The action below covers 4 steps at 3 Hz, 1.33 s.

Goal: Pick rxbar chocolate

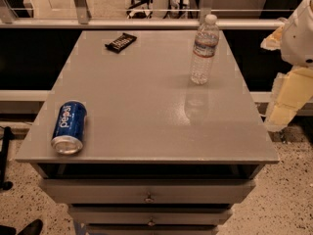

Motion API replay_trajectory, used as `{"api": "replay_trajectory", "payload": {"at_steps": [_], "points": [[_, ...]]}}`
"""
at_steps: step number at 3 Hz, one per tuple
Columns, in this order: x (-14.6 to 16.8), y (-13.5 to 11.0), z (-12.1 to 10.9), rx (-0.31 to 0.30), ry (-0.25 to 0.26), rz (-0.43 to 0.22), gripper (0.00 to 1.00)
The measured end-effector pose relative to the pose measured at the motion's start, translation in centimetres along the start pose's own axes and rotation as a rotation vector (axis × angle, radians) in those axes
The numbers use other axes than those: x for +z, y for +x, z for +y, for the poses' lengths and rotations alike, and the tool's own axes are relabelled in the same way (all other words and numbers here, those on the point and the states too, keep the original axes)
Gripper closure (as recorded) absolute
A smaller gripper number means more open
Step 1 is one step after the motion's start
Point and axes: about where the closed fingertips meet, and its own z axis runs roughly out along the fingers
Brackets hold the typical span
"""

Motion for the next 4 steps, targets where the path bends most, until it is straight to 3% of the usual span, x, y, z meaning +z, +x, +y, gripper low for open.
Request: {"api": "replay_trajectory", "payload": {"at_steps": [1,2,3,4], "points": [[0.0,0.0,0.0,0.000,0.000,0.000,0.00],[0.8,-2.3,-1.0,-0.013,0.002,-0.041,0.00],[2.0,-8.3,-2.5,-0.066,0.002,-0.123,0.00],[2.7,-12.4,-3.5,-0.096,0.006,-0.177,0.00]]}}
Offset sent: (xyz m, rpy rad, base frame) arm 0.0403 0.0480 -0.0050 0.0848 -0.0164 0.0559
